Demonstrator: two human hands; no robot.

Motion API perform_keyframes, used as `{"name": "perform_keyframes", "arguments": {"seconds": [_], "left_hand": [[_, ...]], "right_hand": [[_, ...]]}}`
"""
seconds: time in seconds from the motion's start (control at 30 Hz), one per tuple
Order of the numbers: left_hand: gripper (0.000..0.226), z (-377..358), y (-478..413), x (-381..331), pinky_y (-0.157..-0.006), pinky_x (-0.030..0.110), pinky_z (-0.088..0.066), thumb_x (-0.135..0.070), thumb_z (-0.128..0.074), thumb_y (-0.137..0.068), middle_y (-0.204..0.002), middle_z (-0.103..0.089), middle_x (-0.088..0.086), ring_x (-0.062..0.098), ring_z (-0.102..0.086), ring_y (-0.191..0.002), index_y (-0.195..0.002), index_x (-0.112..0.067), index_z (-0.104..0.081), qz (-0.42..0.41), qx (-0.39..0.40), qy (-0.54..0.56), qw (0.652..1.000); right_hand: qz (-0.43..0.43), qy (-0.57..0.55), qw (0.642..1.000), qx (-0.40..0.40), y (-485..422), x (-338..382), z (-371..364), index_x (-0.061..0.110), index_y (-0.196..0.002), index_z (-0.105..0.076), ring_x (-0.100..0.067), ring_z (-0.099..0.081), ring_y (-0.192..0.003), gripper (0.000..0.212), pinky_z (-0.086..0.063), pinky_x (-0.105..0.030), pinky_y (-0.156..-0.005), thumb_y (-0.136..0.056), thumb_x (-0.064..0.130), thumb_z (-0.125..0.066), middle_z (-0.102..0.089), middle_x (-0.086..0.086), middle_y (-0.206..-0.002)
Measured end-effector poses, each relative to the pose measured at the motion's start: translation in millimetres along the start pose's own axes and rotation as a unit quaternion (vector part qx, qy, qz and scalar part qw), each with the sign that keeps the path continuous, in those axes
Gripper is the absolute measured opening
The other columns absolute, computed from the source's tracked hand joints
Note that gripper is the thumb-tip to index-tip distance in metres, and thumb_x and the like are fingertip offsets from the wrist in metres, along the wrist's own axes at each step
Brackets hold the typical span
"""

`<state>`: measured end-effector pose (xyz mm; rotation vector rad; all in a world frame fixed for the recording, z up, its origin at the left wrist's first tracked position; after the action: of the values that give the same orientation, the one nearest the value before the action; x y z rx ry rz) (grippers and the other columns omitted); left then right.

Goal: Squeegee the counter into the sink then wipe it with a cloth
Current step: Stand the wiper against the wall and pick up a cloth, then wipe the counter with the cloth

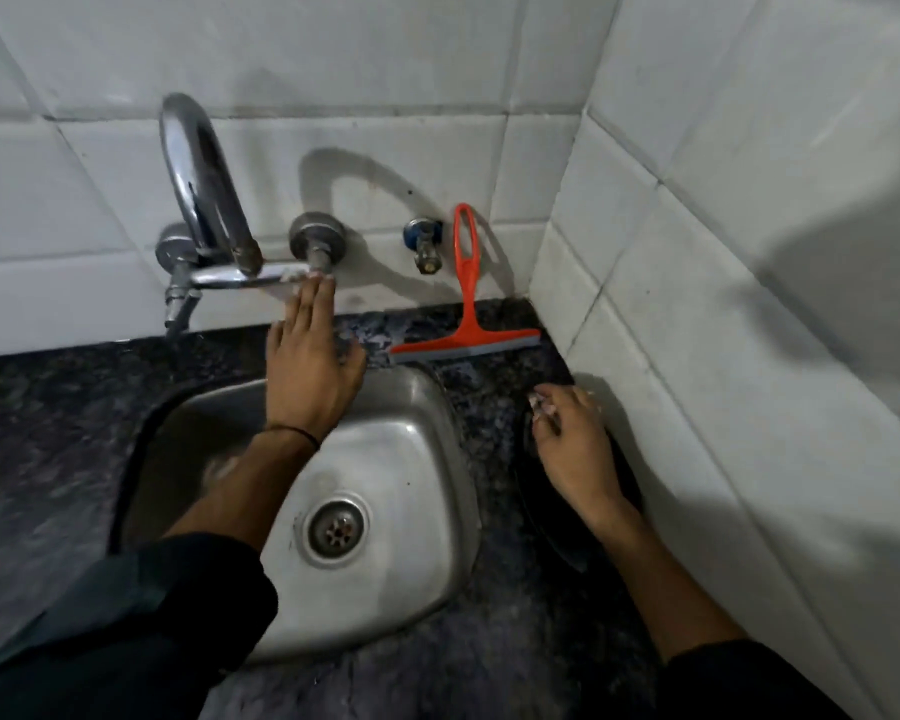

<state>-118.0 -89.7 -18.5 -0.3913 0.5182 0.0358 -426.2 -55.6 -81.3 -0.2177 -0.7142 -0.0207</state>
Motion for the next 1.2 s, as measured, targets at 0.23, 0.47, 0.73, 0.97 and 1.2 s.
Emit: {"name": "perform_keyframes", "arguments": {"seconds": [0.23,0.47,0.73,0.97,1.2], "left_hand": [[0.066,-120,140,-72,-0.116,0.052,-0.024,-0.049,-0.021,-0.094,-0.165,-0.01,-0.004,0.021,-0.011,-0.152,-0.156,-0.029,-0.008,-0.071,0.229,-0.012,0.971],[0.076,-160,184,-74,-0.12,0.054,-0.007,-0.065,0.007,-0.082,-0.162,0.017,-0.017,0.015,0.007,-0.152,-0.154,-0.039,0.007,-0.049,0.331,-0.06,0.94],[0.064,-159,183,-75,-0.12,0.053,-0.002,-0.063,-0.013,-0.096,-0.161,0.016,-0.018,0.016,0.005,-0.152,-0.153,-0.041,0.007,-0.036,0.348,-0.045,0.936],[0.058,-135,156,-81,-0.106,0.042,-0.039,-0.041,-0.045,-0.097,-0.161,-0.025,-0.005,0.023,-0.033,-0.143,-0.151,-0.031,-0.028,-0.056,0.334,-0.004,0.941],[0.03,-61,149,6,-0.082,0.036,-0.055,-0.041,-0.048,-0.088,-0.092,-0.076,-0.006,0.016,-0.069,-0.088,-0.096,-0.026,-0.074,0.169,0.191,0.187,0.949]], "right_hand": [[-0.005,0.224,0.971,0.088,66,-46,-29,0.026,-0.152,-0.032,-0.032,-0.025,-0.146,0.065,-0.024,-0.049,-0.114,-0.093,0.052,-0.027,-0.028,-0.006,-0.159],[-0.049,0.249,0.961,0.107,61,-52,-30,0.042,-0.154,-0.011,-0.034,-0.015,-0.146,0.06,-0.019,-0.055,-0.113,-0.097,0.055,-0.027,-0.011,0.004,-0.164],[-0.019,0.322,0.946,0.031,34,-40,-15,0.036,-0.142,-0.042,-0.039,-0.046,-0.103,0.054,-0.045,-0.045,-0.083,-0.091,0.027,-0.058,-0.041,-0.005,-0.145],[-0.087,0.021,0.988,-0.127,19,-20,39,0.013,-0.117,-0.07,-0.028,-0.065,-0.099,0.034,-0.051,-0.038,-0.089,-0.085,0.008,-0.058,-0.068,-0.01,-0.114],[-0.338,-0.577,0.743,0.024,75,48,-52,0.011,-0.105,-0.069,-0.019,-0.071,-0.08,0.027,-0.056,-0.031,-0.075,-0.098,0.002,-0.046,-0.076,-0.005,-0.089]]}}
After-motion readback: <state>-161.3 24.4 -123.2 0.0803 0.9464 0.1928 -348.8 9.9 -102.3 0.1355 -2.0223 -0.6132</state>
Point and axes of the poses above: each hand's wrist, its own y-axis away from the middle knuckle, its own z-axis out of the back of the hand, x = y × z, the point moved 8 cm from there along -y, towards the middle knuckle
